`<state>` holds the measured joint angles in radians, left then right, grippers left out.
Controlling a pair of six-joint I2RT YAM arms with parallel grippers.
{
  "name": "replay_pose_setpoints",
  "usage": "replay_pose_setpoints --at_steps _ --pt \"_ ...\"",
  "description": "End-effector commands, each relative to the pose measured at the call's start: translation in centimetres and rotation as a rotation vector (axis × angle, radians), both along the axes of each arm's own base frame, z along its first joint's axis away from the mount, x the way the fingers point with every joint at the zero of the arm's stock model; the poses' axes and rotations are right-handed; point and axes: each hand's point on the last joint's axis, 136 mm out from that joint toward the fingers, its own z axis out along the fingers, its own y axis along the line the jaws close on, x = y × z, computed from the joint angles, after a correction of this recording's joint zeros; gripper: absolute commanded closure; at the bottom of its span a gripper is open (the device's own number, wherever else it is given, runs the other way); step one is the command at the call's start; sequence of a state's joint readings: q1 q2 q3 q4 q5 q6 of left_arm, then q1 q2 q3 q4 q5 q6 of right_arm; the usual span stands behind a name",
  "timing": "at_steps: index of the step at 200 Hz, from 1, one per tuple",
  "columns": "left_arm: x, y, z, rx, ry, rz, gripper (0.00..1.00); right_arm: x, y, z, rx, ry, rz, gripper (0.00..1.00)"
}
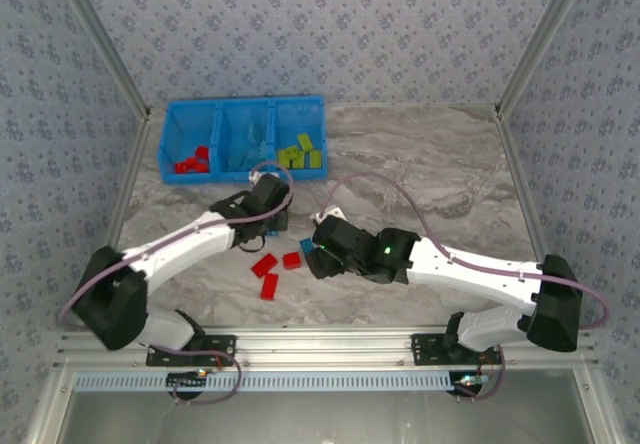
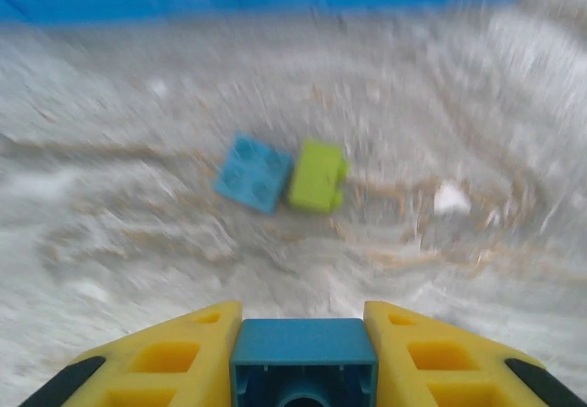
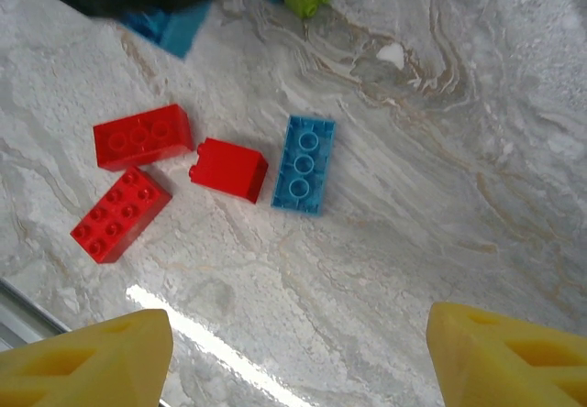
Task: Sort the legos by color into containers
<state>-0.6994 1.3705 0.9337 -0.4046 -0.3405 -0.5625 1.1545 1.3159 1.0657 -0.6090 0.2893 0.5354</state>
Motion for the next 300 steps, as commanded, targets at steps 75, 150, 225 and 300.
replay_pose_setpoints --at_steps 75,150,225,300 --pt "19.4 8.6 5.9 -0.008 -0.267 0.221 0.65 0.9 -1.2 1.8 0.014 -0.057 -0.082 0.24" --pt "19.8 7.8 11.1 -0.118 -0.320 0.178 0.41 1.1 -2.0 0.9 0.008 -0.048 -0.119 0.24" --pt "-2.8 0.4 14.0 -0.255 -0.211 -0.242 0.36 5.2 3.6 -0.8 -0.008 -0.024 0.071 0.20" --pt "-13.4 4.8 11.0 -0.192 -0.147 -0.398 0.34 13.0 9.0 -5.2 -0.215 -0.064 0.272 0.20"
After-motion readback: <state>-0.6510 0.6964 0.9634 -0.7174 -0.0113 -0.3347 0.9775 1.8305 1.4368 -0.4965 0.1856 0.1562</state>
